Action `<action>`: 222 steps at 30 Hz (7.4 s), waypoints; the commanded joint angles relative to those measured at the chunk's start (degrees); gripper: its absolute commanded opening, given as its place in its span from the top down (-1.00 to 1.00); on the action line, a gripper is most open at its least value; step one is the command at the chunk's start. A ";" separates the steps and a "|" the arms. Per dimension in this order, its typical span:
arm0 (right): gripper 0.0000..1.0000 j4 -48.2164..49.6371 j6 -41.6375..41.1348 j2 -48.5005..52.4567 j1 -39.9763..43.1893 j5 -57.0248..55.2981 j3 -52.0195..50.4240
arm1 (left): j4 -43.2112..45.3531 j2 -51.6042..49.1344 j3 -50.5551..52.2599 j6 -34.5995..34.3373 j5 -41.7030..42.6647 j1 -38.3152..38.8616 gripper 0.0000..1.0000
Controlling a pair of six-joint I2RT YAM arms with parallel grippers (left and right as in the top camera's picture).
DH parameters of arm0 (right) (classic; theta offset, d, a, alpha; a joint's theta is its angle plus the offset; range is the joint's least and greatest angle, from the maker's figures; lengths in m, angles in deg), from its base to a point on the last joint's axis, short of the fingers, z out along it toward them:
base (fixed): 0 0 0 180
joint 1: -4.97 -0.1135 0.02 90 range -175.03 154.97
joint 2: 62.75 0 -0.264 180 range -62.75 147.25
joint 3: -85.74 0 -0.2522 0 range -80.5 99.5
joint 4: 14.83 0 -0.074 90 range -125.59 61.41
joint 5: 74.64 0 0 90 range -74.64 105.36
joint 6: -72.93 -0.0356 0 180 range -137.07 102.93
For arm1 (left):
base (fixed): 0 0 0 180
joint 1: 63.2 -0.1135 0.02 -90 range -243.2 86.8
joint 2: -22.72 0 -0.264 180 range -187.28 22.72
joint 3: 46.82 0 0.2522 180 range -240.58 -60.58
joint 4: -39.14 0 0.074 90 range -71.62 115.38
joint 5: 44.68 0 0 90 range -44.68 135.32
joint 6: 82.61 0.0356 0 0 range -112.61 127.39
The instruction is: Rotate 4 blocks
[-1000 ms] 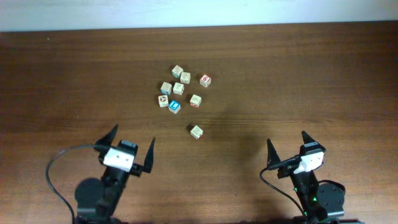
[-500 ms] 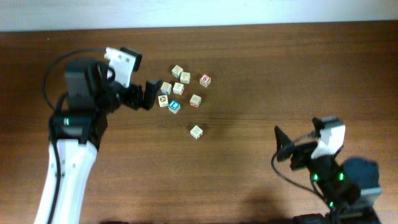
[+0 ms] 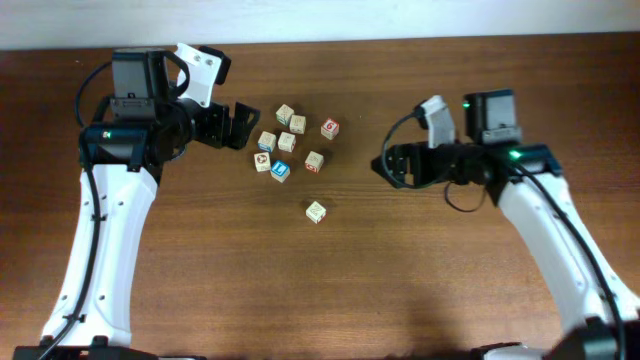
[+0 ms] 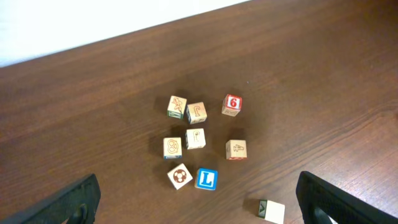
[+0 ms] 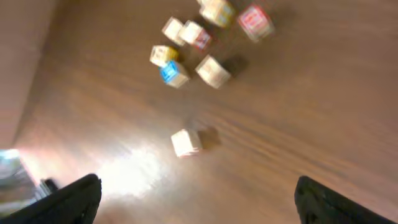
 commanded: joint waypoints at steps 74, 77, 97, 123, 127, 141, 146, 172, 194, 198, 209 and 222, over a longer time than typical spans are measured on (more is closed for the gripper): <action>0.46 -6.64 -25.79 22.75 -16.74 -45.07 5.07 | -1.57 -9.01 -1.18 -20.87 -25.90 -5.11 -0.98; 0.43 -6.60 -25.79 22.75 -16.76 -45.11 5.07 | -1.57 -9.01 -1.18 -20.87 -25.90 -5.11 -0.98; -0.19 11.45 -28.76 26.80 -20.24 -35.17 18.18 | -1.57 -9.01 -1.18 -20.87 -25.92 -5.11 -0.98; 0.36 15.82 -29.66 38.58 -25.07 -43.12 18.18 | -1.60 -9.01 -1.18 -20.87 -25.92 -5.11 -0.98; 0.35 11.37 -24.48 32.81 -25.07 -43.17 18.25 | -1.57 -9.01 -1.18 -20.87 -25.90 -5.11 -0.98; 0.35 -8.11 -30.80 27.41 -23.28 -47.12 13.77 | -1.57 -9.01 -1.18 -20.87 -25.92 -5.11 -0.98; 0.36 -4.55 -30.80 27.41 -21.68 -46.38 8.96 | -1.60 -9.01 -1.18 -20.87 -25.92 -5.11 -0.98; 0.03 -13.25 -24.68 27.17 -21.68 -41.35 27.50 | -1.57 -9.01 -1.18 -20.87 -25.90 -5.11 -0.98; -0.21 12.68 -29.24 43.17 -30.75 -34.05 27.50 | -1.57 -9.01 -1.18 -20.87 -25.92 -5.11 -0.98; 0.11 11.30 -28.89 43.28 -30.67 -34.12 27.50 | -1.57 -9.01 -1.18 -20.87 -25.90 -5.11 -0.98; 0.30 -10.16 -24.70 34.97 -26.12 -34.47 27.58 | -1.62 -9.01 -1.18 -20.87 -25.92 -5.11 -0.98; 0.28 -25.38 -25.16 36.26 -25.75 -37.13 27.56 | -1.60 -9.01 -1.18 -20.87 -25.90 -5.11 -0.98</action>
